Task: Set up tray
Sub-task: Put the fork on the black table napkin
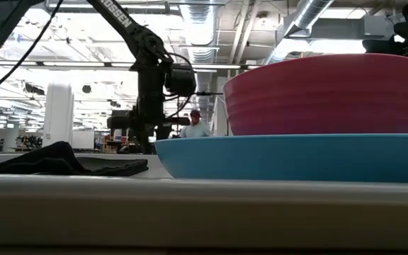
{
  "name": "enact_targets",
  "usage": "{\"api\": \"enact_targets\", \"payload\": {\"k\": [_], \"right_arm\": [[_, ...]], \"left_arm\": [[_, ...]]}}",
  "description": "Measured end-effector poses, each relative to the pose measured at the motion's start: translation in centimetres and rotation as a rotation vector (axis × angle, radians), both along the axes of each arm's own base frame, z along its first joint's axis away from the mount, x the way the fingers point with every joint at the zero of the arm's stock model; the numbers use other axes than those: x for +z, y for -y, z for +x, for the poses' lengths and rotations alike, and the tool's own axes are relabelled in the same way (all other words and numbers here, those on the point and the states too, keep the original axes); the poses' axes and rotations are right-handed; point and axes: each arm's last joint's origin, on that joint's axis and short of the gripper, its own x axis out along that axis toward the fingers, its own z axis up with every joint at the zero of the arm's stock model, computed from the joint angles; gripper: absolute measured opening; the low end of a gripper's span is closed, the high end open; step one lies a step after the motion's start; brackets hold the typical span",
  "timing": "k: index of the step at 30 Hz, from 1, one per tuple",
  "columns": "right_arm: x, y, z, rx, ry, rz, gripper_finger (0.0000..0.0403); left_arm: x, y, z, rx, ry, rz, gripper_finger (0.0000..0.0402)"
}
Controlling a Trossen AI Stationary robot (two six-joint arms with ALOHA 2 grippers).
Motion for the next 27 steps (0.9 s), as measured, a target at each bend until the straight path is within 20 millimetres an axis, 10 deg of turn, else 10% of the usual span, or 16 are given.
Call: {"api": "enact_targets", "payload": {"k": [18, 27], "right_arm": [[0.0, 0.0, 0.0, 0.0, 0.001, 0.0, 0.0188], [0.0, 0.0, 0.0, 0.0, 0.0, 0.0, 0.0188]], "left_arm": [[-1.3, -0.5, -0.2, 0.048, -0.044, -0.024, 0.0105], [-1.3, -0.5, -0.3, -0.029, -0.069, -0.017, 0.001]]}}
